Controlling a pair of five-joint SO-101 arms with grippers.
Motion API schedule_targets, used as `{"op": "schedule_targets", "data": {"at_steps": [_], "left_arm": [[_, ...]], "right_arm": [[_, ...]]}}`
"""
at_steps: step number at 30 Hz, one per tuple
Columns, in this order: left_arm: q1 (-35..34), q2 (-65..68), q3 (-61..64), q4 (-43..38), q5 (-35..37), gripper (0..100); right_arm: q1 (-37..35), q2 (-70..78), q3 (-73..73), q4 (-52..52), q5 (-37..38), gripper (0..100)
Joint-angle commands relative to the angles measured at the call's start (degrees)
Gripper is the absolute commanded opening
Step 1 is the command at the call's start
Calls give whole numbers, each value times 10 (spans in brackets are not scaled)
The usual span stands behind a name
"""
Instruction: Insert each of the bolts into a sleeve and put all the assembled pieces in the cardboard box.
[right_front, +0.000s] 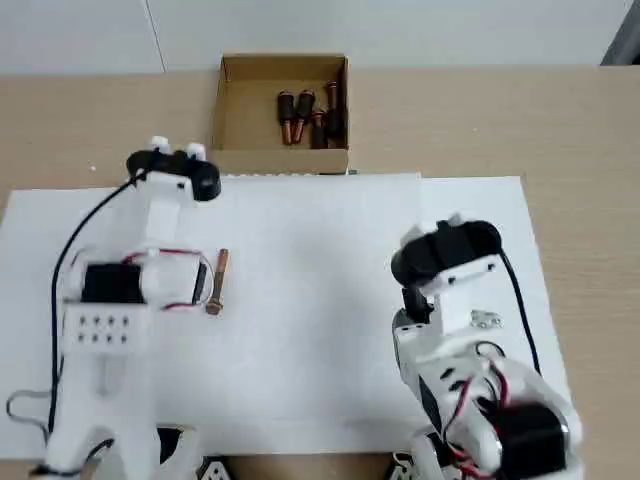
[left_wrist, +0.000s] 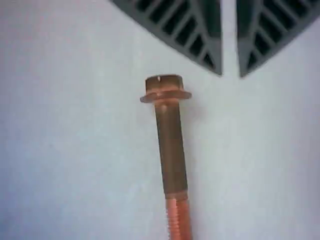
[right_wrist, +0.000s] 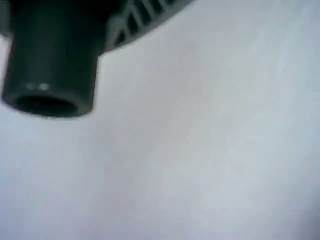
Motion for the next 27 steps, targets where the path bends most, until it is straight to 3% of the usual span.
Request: {"op": "schedule_targets", "data": {"at_steps": [1, 5, 9, 14, 27], "left_arm": [[-1, 64, -61, 25, -4, 7], [1, 122, -93, 43, -7, 7], [40, 164, -109, 62, -66, 8], [82, 201, -109, 61, -68, 52], [69, 305, -116, -3, -66, 93]], "right_arm": [[6, -22, -2, -2, -7, 2], [6, -44, -2, 0, -9, 2], [6, -63, -2, 0, -49, 2], [6, -85, -2, 4, -53, 2], [6, -99, -1, 5, -52, 2]]}}
